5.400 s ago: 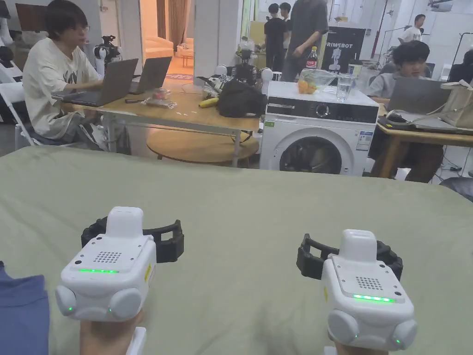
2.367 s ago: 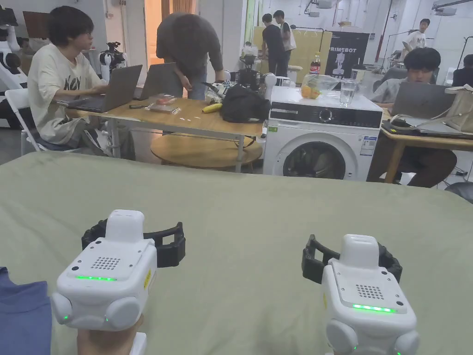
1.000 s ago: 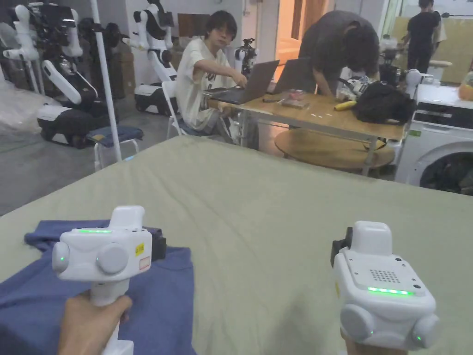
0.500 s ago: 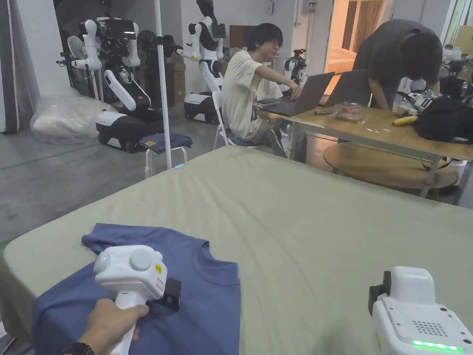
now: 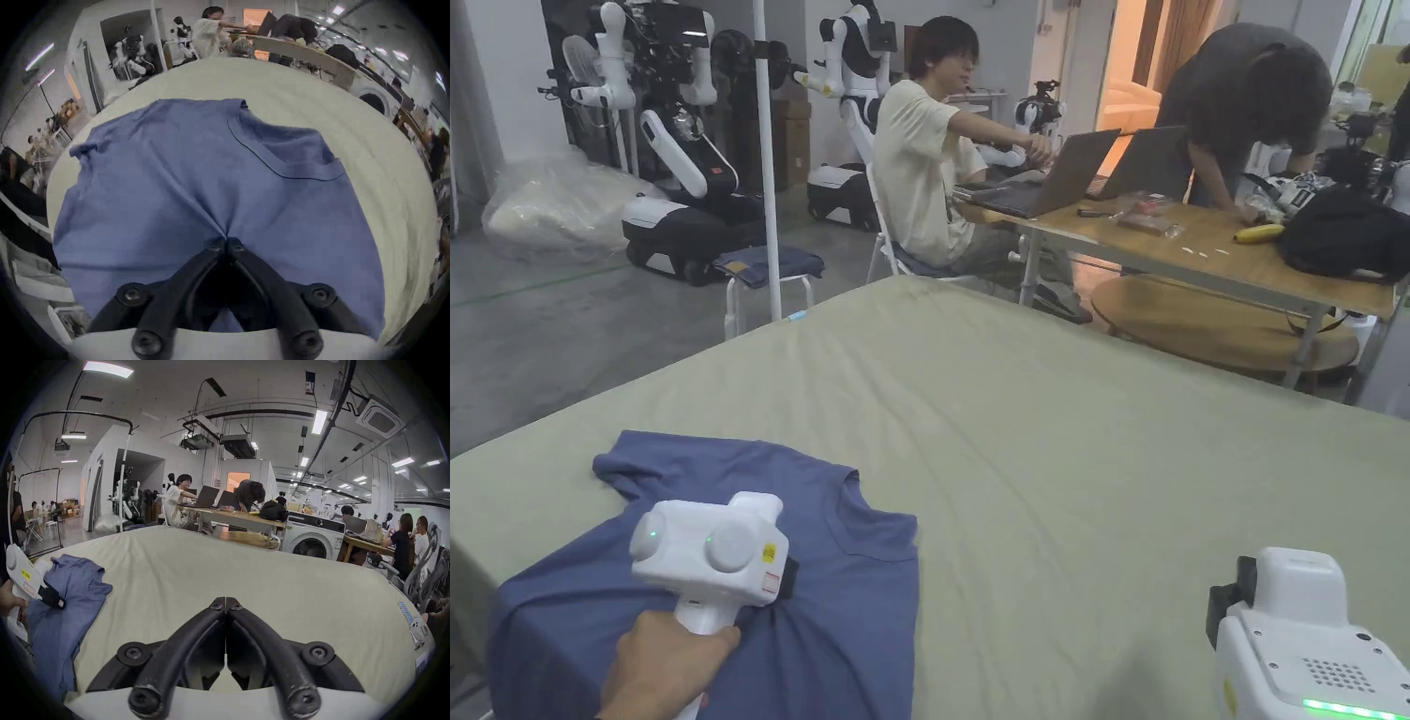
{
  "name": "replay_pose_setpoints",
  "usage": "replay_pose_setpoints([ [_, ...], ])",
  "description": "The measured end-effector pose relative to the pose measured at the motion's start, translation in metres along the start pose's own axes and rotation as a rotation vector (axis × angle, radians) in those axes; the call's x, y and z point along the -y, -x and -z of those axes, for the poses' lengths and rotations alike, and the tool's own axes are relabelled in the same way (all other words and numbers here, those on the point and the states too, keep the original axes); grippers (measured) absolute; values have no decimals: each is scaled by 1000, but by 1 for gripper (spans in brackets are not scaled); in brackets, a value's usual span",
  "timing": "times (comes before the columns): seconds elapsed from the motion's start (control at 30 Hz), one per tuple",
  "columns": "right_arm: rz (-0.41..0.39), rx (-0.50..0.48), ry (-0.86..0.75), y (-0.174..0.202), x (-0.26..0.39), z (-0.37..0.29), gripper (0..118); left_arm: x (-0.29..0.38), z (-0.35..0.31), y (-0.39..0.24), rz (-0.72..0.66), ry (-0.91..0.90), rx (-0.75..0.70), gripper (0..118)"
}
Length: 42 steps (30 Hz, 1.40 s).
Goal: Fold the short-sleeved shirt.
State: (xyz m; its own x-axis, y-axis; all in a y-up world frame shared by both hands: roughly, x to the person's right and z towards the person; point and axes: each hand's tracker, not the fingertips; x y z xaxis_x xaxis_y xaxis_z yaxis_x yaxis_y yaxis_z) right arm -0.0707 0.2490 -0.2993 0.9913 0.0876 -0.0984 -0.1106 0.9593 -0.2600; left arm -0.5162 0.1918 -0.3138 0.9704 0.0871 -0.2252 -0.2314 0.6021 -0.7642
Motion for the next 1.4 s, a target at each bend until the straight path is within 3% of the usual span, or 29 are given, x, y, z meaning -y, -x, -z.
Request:
replay_pose_setpoints([
  [0.13,12,8,-8,-8,-3,-3,0,-10,-34,3,-48,-123,51,0],
  [0.37,37,42,-34,-34,-12,-14,0,-59,-109,-25,-13,-346,140,0],
  [0.73,93,170,-97,-113,-30,-49,0,-119,-203,-200,193,-517,489,0],
  [0.93,108,296,-129,-173,-31,-86,0,-109,-218,-333,353,-492,719,0],
  [1.17,124,479,-133,-242,-18,-132,0,-48,-205,-478,461,-367,948,0],
  [1.3,152,544,-111,-273,-4,-152,0,7,-180,-523,554,-258,1001,0],
  [1.4,158,582,-88,-288,8,-161,0,53,-153,-532,547,-143,1006,0],
])
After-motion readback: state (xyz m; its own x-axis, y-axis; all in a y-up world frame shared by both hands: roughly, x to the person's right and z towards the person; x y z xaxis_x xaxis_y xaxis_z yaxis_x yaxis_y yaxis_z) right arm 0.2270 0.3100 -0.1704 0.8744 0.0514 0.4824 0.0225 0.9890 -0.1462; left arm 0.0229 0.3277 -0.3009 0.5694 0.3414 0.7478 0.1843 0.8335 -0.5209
